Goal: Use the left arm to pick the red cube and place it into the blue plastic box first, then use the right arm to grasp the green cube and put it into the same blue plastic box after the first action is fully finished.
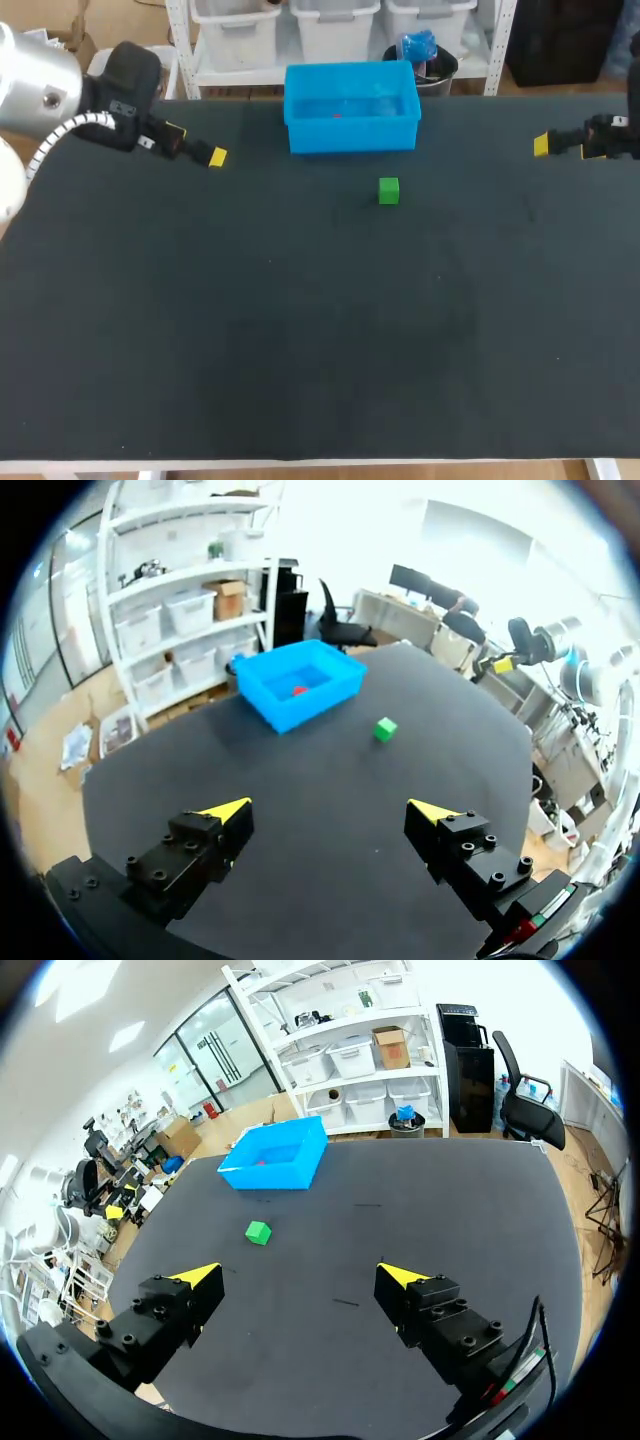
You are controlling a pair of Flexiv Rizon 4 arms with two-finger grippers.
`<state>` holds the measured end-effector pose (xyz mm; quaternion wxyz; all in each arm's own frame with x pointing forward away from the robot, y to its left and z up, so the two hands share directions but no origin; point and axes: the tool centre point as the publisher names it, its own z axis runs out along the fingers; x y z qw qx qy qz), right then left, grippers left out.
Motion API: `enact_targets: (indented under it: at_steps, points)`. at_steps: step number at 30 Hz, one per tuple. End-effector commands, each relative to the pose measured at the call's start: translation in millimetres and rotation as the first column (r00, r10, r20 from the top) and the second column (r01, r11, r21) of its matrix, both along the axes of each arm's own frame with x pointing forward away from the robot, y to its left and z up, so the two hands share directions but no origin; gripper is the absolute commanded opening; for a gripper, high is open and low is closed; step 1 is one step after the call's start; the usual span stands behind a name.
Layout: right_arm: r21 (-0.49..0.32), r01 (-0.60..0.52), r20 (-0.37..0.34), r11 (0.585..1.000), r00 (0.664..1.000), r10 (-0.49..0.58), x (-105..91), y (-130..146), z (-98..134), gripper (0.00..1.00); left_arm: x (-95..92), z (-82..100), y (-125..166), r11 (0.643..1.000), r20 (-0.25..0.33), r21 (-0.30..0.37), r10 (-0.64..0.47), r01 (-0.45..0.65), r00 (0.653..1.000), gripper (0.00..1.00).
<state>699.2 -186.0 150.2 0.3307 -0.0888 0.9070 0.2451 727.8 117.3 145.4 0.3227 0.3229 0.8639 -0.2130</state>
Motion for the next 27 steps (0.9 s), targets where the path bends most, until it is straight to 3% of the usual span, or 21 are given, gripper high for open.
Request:
enact_targets:
  at_steps: [1,8,15,21,27]
  points:
    - [-0.041,0.001,-0.042,0.999,0.999,-0.003,8.9,7.9,-0.9,1.00,1.0,-0.2,1.3,1.000,0.001,-0.004,-0.004,0.004,1.000,1.00]
    - [-0.189,0.044,-0.132,0.981,0.989,-0.070,30.4,43.0,-6.1,1.00,1.0,-0.2,1.3,1.000,0.001,-0.004,-0.004,0.004,1.000,1.00]
    - [-0.352,0.037,-0.214,0.935,0.970,-0.118,42.4,81.0,-23.5,1.00,1.0,-0.2,1.3,1.000,0.001,-0.004,-0.004,0.004,1.000,1.00]
    - [-0.364,0.018,-0.252,0.931,0.960,-0.118,44.5,107.7,-39.4,1.00,1.0,-0.2,1.3,1.000,0.001,-0.004,-0.004,0.004,1.000,1.00]
    - [-0.335,-0.041,-0.281,0.941,0.958,-0.058,44.9,111.5,-42.4,1.00,1.0,-0.2,1.3,1.000,0.001,-0.004,-0.004,0.004,1.000,1.00]
